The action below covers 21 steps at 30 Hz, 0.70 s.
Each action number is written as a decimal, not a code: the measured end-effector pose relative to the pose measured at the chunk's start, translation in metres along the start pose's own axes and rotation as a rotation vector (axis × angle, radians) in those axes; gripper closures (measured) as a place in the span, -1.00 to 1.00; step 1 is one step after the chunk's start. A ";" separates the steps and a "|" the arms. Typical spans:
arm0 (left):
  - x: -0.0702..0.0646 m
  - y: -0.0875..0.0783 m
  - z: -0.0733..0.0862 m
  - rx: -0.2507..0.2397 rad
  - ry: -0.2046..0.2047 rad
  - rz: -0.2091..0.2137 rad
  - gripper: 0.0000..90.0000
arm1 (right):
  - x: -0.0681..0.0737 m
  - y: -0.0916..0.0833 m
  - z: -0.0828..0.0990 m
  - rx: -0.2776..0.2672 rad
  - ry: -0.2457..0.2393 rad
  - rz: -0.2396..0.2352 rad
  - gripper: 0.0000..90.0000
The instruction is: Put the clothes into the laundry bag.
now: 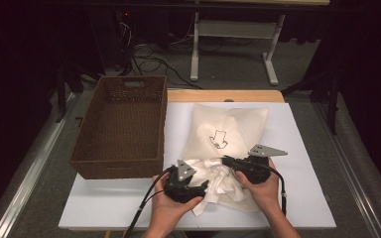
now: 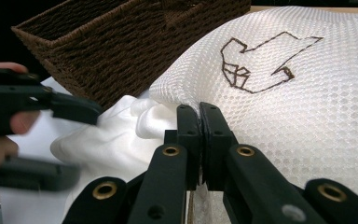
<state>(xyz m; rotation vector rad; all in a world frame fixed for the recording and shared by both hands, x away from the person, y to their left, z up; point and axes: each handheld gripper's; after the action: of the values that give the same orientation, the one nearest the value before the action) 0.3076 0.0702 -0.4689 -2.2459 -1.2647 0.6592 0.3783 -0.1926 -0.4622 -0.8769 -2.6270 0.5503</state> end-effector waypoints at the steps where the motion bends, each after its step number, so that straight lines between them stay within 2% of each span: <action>1: 0.007 -0.004 0.005 0.003 -0.019 -0.031 -0.35 | 0.000 0.000 0.000 0.001 -0.002 0.001 0.97; 3: 0.020 -0.004 0.013 0.035 -0.039 -0.089 -0.35 | 0.000 0.000 0.000 0.001 -0.002 0.001 0.97; 4: 0.026 -0.002 0.016 0.067 -0.062 -0.095 -0.30 | 0.000 0.000 0.001 0.003 -0.006 -0.001 0.96; 5: 0.030 0.001 0.018 0.085 -0.075 -0.089 -0.18 | 0.000 0.001 0.001 0.004 -0.005 -0.001 0.96; 6: 0.035 0.003 0.020 0.090 -0.081 -0.077 -0.18 | 0.000 0.001 0.001 0.004 -0.005 -0.001 0.96; 7: 0.036 0.005 0.022 0.106 -0.095 -0.035 0.11 | 0.000 0.001 0.001 0.003 -0.003 -0.001 0.97; 9: 0.032 0.005 0.021 0.108 -0.075 0.006 0.56 | 0.000 0.002 0.002 0.009 -0.007 0.000 0.97; 10: 0.026 0.006 0.019 0.108 -0.061 0.039 0.85 | 0.000 0.003 0.003 0.011 -0.005 -0.002 0.96; 14: 0.010 0.017 0.006 0.112 -0.037 0.138 0.92 | 0.001 0.005 0.002 0.007 -0.002 -0.006 0.96; 15: 0.006 0.020 0.003 0.113 -0.038 0.148 0.92 | 0.002 0.005 0.002 0.005 -0.002 -0.008 0.96; 19: -0.018 0.047 -0.011 0.124 -0.007 0.221 0.93 | 0.005 0.005 0.000 0.003 -0.006 -0.021 0.96; 21: -0.028 0.061 -0.019 0.128 -0.001 0.236 0.93 | 0.006 0.006 0.000 0.004 -0.009 -0.023 0.97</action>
<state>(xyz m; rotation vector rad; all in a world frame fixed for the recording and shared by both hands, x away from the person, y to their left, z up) 0.3450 0.0143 -0.4869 -2.3071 -0.9364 0.8029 0.3766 -0.1850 -0.4639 -0.8444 -2.6399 0.5542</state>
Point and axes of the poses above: each handheld gripper's, and its own axes: y roughly forward along the jaws, z roughly out of its underside, x roughly to its left, and after that the axes turned 5 degrees about -y, right-handed
